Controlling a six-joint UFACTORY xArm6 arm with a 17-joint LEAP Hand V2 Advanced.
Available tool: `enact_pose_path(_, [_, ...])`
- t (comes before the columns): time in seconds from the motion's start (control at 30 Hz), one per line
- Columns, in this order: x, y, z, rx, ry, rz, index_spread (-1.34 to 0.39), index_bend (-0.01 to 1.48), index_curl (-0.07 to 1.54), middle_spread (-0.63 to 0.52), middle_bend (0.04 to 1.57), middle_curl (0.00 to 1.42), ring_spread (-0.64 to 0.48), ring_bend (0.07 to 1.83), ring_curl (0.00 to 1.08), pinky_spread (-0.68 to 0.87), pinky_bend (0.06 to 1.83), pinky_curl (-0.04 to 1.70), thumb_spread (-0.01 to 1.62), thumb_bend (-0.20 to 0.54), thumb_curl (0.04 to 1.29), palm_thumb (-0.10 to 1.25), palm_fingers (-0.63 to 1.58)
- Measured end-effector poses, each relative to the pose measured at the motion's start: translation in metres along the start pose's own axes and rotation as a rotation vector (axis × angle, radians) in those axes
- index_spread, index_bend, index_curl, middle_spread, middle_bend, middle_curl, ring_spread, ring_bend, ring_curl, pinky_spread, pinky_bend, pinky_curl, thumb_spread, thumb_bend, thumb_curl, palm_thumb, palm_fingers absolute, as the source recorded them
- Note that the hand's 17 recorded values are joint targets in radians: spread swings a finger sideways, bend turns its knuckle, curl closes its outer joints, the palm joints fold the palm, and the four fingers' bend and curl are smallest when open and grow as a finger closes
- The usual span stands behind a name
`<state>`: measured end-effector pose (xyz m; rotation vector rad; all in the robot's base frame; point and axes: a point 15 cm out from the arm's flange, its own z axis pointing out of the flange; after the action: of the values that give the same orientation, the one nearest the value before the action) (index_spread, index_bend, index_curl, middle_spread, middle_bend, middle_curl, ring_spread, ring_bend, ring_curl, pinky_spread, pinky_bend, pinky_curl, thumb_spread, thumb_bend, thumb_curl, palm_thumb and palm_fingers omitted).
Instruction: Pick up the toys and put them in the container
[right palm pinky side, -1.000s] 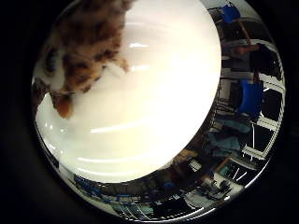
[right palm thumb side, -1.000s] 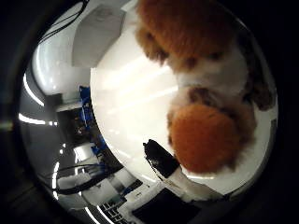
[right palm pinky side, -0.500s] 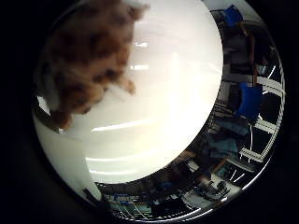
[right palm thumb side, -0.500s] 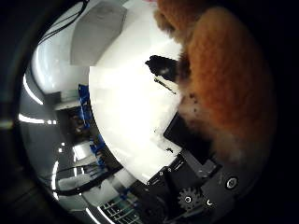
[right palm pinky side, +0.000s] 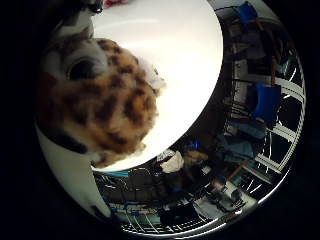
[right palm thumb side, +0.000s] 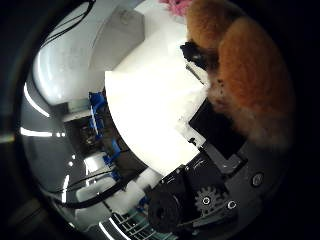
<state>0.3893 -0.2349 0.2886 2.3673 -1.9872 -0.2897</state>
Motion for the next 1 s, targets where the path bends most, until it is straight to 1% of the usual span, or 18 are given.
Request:
enact_pose_path(0.1, [-0.014,0.018,-0.043,0.001,0.005,0.001,-0.23,1.11,0.81,-0.17,1.30,0.81,-0.24,1.35,0.74,-0.21,1.31,0.86,1.04,-0.012,0.62,1.05,1.07])
enact_pose_path(0.27, [-0.040,0.044,-0.123,0.060,0.052,-0.007,-0.23,1.10,0.82,-0.17,1.30,0.82,-0.24,1.35,0.75,-0.21,1.28,0.91,1.05,-0.012,0.64,1.04,1.07])
enact_pose_path(0.37, [-0.066,0.043,-0.159,0.116,0.093,-0.048,-0.23,1.10,0.83,-0.17,1.30,0.82,-0.24,1.35,0.76,-0.21,1.26,0.93,1.05,-0.012,0.66,1.03,1.07])
enact_pose_path(0.47, [-0.094,0.037,-0.180,0.180,0.109,-0.068,-0.23,1.09,0.84,-0.17,1.30,0.82,-0.24,1.34,0.76,-0.22,1.25,0.96,1.05,-0.013,0.67,1.03,1.08])
enact_pose_path(0.8, [-0.186,-0.030,-0.215,0.386,0.097,-0.136,-0.23,1.07,0.86,-0.17,1.29,0.82,-0.24,1.33,0.77,-0.22,1.21,1.01,1.02,-0.013,0.69,1.04,1.09])
enact_pose_path(1.0, [-0.225,-0.072,-0.227,0.488,0.098,-0.151,-0.23,1.07,0.86,-0.17,1.28,0.82,-0.24,1.33,0.77,-0.23,1.20,1.03,1.00,-0.015,0.70,1.05,1.10])
